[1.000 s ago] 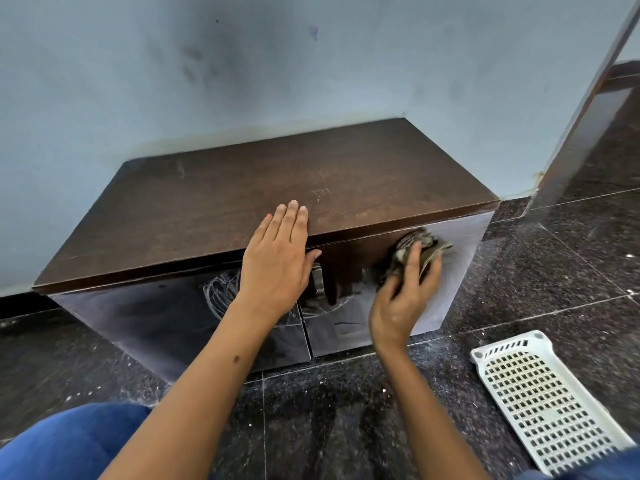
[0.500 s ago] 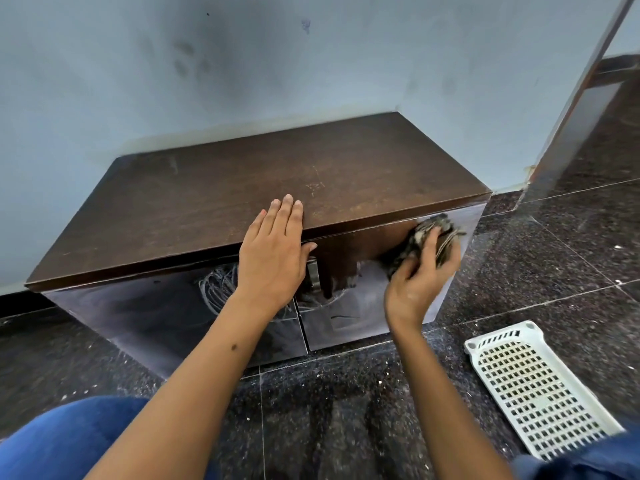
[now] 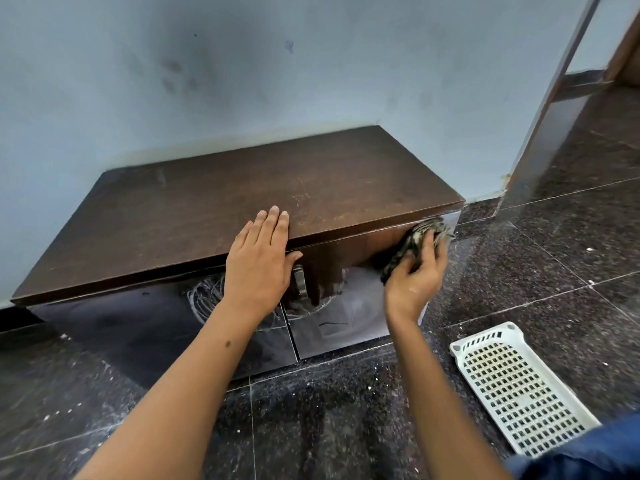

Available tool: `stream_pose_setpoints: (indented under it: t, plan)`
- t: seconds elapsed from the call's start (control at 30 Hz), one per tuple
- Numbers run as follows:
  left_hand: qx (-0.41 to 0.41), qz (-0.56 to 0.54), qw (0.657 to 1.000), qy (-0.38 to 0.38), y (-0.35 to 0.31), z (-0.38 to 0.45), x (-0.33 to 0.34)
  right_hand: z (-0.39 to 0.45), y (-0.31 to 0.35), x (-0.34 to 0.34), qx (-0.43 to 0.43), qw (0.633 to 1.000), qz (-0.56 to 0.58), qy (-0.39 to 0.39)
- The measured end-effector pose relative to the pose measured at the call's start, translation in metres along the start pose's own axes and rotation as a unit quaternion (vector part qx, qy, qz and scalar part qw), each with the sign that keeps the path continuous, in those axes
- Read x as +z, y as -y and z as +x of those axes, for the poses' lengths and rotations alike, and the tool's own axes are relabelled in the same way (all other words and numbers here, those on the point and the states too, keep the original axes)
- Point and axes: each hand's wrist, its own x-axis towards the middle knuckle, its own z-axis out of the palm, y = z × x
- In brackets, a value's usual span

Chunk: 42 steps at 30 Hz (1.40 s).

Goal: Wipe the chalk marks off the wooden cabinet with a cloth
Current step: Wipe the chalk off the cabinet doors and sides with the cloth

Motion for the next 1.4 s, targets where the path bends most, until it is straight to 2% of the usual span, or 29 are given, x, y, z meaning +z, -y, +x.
stream_pose_setpoints:
  t: [0.13,0.23,0.33,0.4,0.47,0.57,0.67,0.73,0.87,0.93,1.03,1.1,1.17,1.23,1.33,1.4]
  plan:
    - [0.004,0.0,1.0,-0.011,0.001,0.0,0.002,-0.028,0.005,0.016,-0.084,0.996,-0.017,-0.003]
    - [0.002,-0.01,1.0,-0.012,0.0,0.0,0.002,-0.055,-0.006,0.023,-0.095,0.995,-0.013,0.021]
    - [0.002,-0.011,1.0,-0.01,0.001,-0.001,0.002,-0.04,-0.015,0.016,-0.056,0.998,0.0,0.012]
    - [0.002,-0.01,1.0,-0.008,0.001,0.0,0.002,-0.009,-0.014,0.01,0.0,1.0,0.009,-0.014]
    - [0.0,-0.008,1.0,-0.003,0.0,0.0,0.002,0.02,-0.01,0.003,0.02,0.999,0.013,-0.032]
    - [-0.004,-0.009,1.0,-0.003,0.0,0.0,0.002,0.02,0.002,0.003,-0.023,0.999,0.025,-0.035]
    - [-0.004,-0.009,1.0,-0.006,-0.001,-0.001,0.003,-0.023,0.003,0.014,-0.089,0.996,0.031,0.009]
    - [-0.003,-0.009,1.0,-0.005,0.0,-0.001,0.002,-0.039,-0.005,0.016,-0.094,0.995,0.022,0.029]
    - [-0.004,-0.011,1.0,-0.002,0.001,-0.001,0.001,0.001,-0.013,0.005,0.014,0.998,0.067,-0.003]
    - [-0.006,-0.009,1.0,-0.004,0.0,-0.001,0.001,0.036,-0.012,-0.002,0.061,0.997,0.043,-0.032]
    - [-0.008,-0.008,1.0,-0.003,-0.003,-0.002,0.001,0.047,-0.008,-0.004,0.037,0.998,0.031,-0.027]
    - [-0.009,-0.009,1.0,-0.002,-0.003,-0.002,0.0,0.021,-0.002,0.003,-0.001,0.997,0.072,-0.003]
    - [-0.007,-0.008,1.0,-0.001,-0.002,-0.001,-0.001,-0.013,0.001,0.012,-0.027,0.998,0.06,0.019]
    - [-0.004,-0.008,1.0,0.002,-0.001,-0.001,-0.001,-0.028,-0.005,0.016,-0.019,0.998,0.059,0.021]
    - [-0.001,-0.002,1.0,0.002,-0.001,-0.001,-0.002,-0.005,-0.001,0.009,0.069,0.993,0.095,-0.009]
    - [-0.002,0.002,1.0,-0.001,-0.001,-0.001,-0.001,0.029,0.012,0.007,0.13,0.982,0.121,-0.069]
